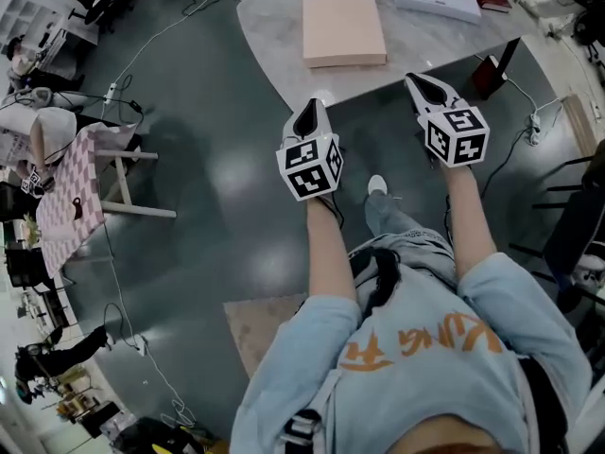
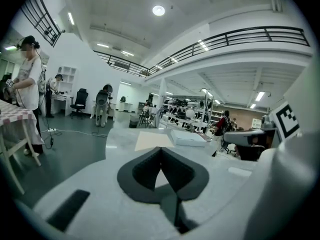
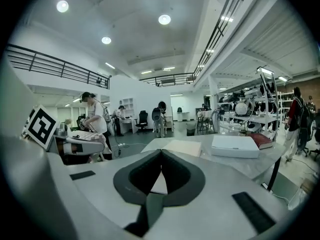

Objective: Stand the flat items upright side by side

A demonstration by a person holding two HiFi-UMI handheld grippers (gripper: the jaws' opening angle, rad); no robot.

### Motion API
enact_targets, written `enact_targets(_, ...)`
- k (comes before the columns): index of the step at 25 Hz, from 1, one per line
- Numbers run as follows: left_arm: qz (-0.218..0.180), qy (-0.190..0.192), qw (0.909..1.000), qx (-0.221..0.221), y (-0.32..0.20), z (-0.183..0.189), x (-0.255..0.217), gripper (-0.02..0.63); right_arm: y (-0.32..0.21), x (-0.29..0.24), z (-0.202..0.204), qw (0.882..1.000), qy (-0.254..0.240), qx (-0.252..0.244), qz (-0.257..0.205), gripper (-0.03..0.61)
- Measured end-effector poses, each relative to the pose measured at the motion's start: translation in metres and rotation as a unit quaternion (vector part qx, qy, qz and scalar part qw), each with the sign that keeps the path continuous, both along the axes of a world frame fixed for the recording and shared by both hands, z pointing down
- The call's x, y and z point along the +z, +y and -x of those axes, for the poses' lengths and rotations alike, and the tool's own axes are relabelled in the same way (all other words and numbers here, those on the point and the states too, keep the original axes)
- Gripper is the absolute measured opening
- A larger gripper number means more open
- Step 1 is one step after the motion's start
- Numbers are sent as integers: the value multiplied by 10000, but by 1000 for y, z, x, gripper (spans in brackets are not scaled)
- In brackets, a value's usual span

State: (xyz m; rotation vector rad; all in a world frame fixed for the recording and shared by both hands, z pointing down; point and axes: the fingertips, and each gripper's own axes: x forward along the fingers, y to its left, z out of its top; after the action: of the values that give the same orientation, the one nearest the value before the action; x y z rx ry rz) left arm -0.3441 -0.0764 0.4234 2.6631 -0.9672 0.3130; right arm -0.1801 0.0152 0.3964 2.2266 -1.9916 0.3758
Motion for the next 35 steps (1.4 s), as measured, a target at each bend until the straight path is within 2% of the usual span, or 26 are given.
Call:
enact_targets(9,17,-377,9989,264,-52,-59,10,12,-52,13,-60,9990,-372,249,-17,3)
enact_targets(15,-24,-463,9981,409,-79,-110,13,12,-82,13,-104,9990,-366,256,-55,3)
enact_targets(22,-126,-423,9981,435,-119,-142,4,12,-115,4,-141,9988,-318,348,-147,3)
enact_targets(30,161,-538,9977,367,-133,-156,20,12,-139,20,-156,9988,-440,167,96,3)
enact_targets(35,245,-672,9973,188,-174,-147,41,12,-176,49,-149,9980,-545,86,300,3)
